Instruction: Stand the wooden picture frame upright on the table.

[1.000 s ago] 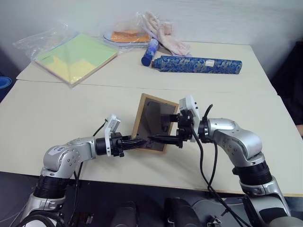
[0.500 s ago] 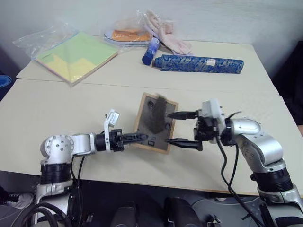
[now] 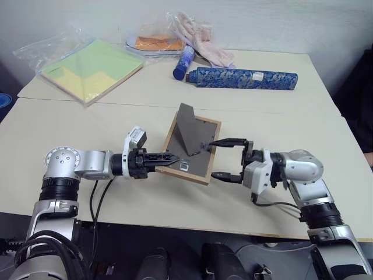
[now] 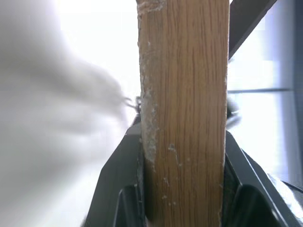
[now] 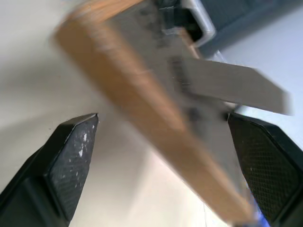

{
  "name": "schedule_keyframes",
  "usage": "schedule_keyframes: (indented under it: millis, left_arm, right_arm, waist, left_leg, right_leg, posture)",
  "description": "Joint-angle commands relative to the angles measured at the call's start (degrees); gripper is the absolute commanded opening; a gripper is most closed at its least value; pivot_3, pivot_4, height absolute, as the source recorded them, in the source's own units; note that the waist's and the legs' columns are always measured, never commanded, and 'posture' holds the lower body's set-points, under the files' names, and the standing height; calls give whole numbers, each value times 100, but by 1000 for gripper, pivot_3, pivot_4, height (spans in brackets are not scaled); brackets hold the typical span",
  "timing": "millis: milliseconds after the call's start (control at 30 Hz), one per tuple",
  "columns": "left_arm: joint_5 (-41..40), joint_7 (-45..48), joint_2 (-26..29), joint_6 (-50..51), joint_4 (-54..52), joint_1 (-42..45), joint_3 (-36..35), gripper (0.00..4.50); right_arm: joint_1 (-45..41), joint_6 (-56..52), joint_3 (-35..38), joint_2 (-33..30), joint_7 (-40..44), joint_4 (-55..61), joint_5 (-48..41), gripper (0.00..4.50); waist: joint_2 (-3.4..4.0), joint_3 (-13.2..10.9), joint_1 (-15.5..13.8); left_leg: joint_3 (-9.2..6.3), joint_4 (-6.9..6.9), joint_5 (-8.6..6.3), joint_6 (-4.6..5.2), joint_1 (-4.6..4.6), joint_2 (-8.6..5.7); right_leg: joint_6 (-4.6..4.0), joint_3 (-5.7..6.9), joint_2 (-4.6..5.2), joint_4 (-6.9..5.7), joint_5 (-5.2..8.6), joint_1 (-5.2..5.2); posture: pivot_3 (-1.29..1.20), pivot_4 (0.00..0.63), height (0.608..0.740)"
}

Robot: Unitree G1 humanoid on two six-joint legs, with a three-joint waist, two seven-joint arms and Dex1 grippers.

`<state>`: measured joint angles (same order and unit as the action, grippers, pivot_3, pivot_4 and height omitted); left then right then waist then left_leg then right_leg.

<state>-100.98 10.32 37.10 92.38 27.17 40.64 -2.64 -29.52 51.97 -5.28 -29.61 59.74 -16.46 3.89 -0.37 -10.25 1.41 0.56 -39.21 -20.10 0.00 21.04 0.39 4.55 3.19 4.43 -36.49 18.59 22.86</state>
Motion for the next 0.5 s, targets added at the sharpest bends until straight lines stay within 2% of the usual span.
schedule_keyframes:
  millis: [33, 67, 167, 367, 400, 500]
  left_arm:
    - [-753, -93, 190, 12, -7, 181, 315, 1274]
    - [-887, -152, 247, -18, -21, 184, 415, 1274]
    - [-1185, -234, 432, -96, -72, 165, 715, 1274]
    - [-1202, -182, 512, -273, -199, 40, 750, 1274]
    - [-1202, -239, 522, -339, -277, -3, 728, 1274]
    - [-1202, -356, 545, -650, -789, -261, 515, 1274]
  right_arm:
    - [-295, 545, 33, 145, -887, -436, 629, 4440]
    - [-359, 588, 16, 171, -1074, -525, 752, 4440]
    - [-475, 778, -1, 225, -1696, -697, 1211, 3910]
    - [-439, 868, -97, 121, -2473, -803, 1606, 1935]
    - [-437, 841, -122, 103, -2535, -822, 1612, 1806]
    - [-444, 830, -140, 71, -2780, -875, 1662, 1800]
  waist:
    - [0, 0, 19]
    - [0, 0, 21]
    - [2, -1, 24]
    - [3, -1, 27]
    - [3, -1, 26]
    - [3, -1, 28]
  left_leg:
    - [-1, 0, 0, 1, -1, -2]
    - [-2, -1, 1, 0, 0, -1]
    - [-4, -1, 3, -3, 0, 1]
    - [-5, -1, 4, -3, 0, -2]
    - [-5, 0, 4, -2, 0, -4]
    - [-6, -1, 4, -2, 1, -4]
  right_leg:
    - [0, 0, 1, -2, 0, 0]
    - [0, 0, 0, -2, 0, 0]
    - [0, 0, -1, -3, 0, 1]
    - [0, 0, -1, -3, 0, 1]
    - [-1, -1, -1, -3, 0, 2]
    - [0, -3, 0, -3, 0, 2]
  posture:
    - [0, 150, 740]
    - [0, 150, 740]
    - [0, 150, 740]
    - [0, 150, 740]
    - [0, 150, 740]
    - [0, 150, 740]
